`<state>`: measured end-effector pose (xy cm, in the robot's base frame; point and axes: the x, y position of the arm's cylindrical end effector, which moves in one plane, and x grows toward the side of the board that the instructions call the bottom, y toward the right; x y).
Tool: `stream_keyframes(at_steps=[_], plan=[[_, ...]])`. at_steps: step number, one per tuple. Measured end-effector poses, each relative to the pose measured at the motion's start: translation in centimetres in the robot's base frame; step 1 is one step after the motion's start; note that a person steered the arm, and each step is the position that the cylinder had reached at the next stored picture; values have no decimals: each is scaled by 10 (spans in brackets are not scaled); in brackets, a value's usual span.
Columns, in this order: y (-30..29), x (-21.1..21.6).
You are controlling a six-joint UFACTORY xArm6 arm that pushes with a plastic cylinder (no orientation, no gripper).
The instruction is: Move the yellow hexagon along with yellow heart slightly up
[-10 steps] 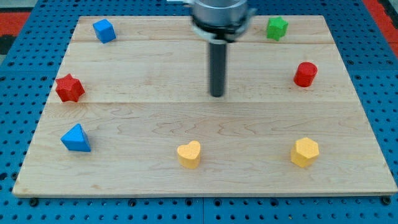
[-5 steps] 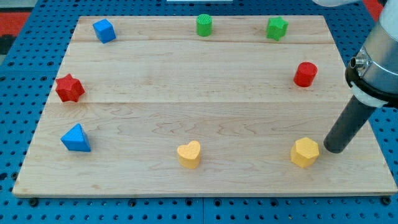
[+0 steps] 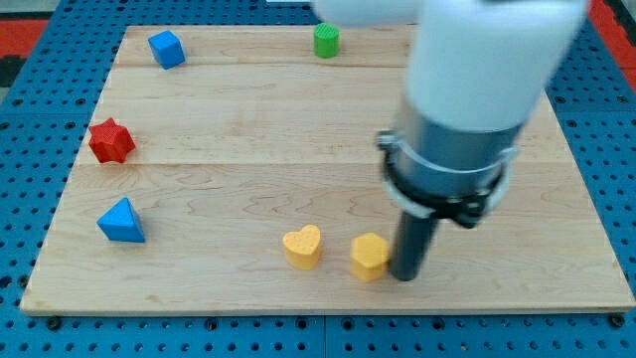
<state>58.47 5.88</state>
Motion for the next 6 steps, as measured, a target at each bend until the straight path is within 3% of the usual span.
stream_keyframes(at_steps=[1, 4, 5, 6], plan=[[-60, -3], [-82, -3], [-76, 32], [-101, 33]])
